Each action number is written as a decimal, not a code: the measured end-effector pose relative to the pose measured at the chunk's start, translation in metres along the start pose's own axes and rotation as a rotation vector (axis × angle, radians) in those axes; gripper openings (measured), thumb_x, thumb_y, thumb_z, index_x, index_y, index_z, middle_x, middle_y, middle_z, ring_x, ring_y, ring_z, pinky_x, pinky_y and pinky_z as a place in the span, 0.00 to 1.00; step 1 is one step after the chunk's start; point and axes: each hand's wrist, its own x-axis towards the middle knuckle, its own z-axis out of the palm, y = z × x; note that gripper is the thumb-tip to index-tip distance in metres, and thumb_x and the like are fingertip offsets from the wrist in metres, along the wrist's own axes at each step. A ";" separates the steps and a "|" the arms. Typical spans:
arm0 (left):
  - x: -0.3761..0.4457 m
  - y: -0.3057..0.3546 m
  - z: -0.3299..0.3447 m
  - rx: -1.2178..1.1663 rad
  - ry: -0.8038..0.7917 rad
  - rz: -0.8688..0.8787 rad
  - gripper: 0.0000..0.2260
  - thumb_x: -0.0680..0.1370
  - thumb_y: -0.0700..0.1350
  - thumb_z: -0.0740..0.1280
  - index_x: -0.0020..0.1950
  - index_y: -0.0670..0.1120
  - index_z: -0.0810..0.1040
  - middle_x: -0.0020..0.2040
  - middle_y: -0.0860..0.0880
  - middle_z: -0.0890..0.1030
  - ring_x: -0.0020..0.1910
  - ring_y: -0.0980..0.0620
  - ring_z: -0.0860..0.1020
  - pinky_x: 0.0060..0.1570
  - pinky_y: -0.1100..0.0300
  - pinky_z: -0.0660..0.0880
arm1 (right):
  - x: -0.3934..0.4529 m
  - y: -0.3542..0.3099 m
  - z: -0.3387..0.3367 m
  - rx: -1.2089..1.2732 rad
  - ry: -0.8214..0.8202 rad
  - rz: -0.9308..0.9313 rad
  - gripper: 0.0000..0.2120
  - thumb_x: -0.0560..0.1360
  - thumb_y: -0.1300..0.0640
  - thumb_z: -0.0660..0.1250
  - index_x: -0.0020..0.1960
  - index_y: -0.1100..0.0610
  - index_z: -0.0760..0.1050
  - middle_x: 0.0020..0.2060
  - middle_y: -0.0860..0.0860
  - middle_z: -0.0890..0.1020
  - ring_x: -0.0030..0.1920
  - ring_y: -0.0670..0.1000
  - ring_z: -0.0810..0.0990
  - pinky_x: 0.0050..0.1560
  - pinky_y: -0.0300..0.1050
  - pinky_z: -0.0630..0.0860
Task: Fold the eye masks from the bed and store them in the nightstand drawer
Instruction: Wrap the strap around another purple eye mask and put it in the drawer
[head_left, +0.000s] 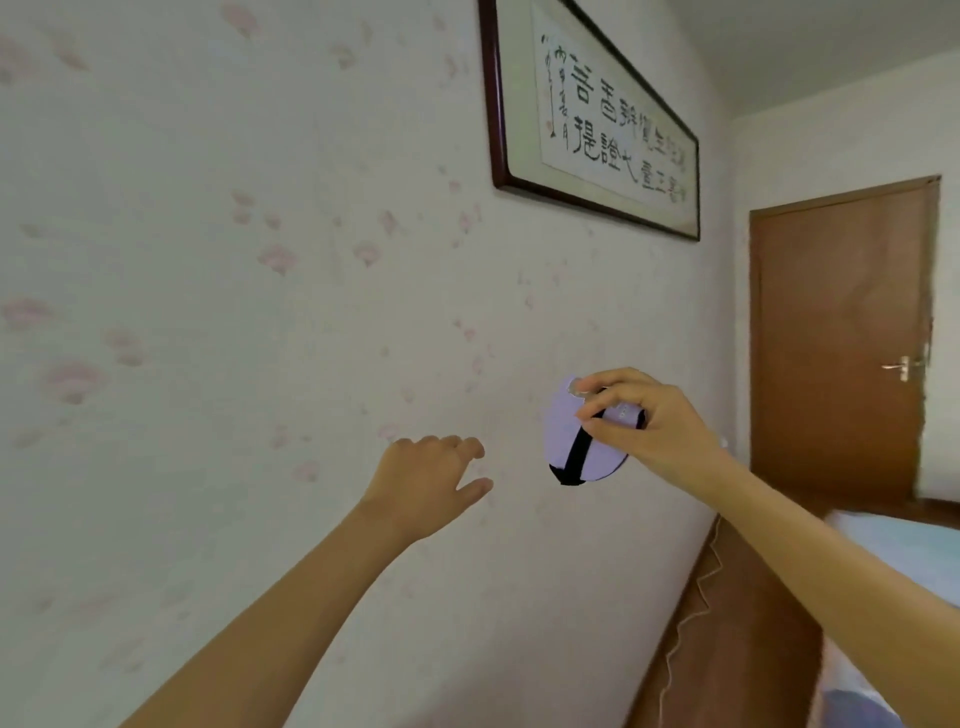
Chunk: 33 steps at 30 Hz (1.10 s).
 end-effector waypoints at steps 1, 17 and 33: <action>0.016 0.001 0.009 -0.004 0.008 0.019 0.21 0.79 0.62 0.53 0.68 0.54 0.68 0.60 0.55 0.78 0.56 0.52 0.78 0.53 0.54 0.73 | 0.008 0.012 -0.004 -0.025 0.010 -0.007 0.06 0.71 0.66 0.71 0.43 0.57 0.83 0.55 0.47 0.81 0.56 0.42 0.79 0.58 0.30 0.71; 0.289 0.030 0.136 -0.185 0.158 0.216 0.20 0.80 0.62 0.52 0.65 0.54 0.70 0.58 0.55 0.79 0.54 0.52 0.78 0.50 0.55 0.72 | 0.118 0.186 -0.082 -0.333 0.066 0.051 0.05 0.71 0.66 0.71 0.46 0.60 0.83 0.55 0.50 0.80 0.58 0.43 0.77 0.61 0.34 0.71; 0.627 0.160 0.247 -0.378 0.353 0.525 0.21 0.79 0.62 0.54 0.65 0.53 0.72 0.55 0.54 0.80 0.49 0.53 0.78 0.46 0.56 0.75 | 0.232 0.417 -0.253 -0.603 0.351 0.158 0.07 0.72 0.65 0.71 0.46 0.56 0.84 0.56 0.49 0.80 0.59 0.44 0.77 0.61 0.40 0.73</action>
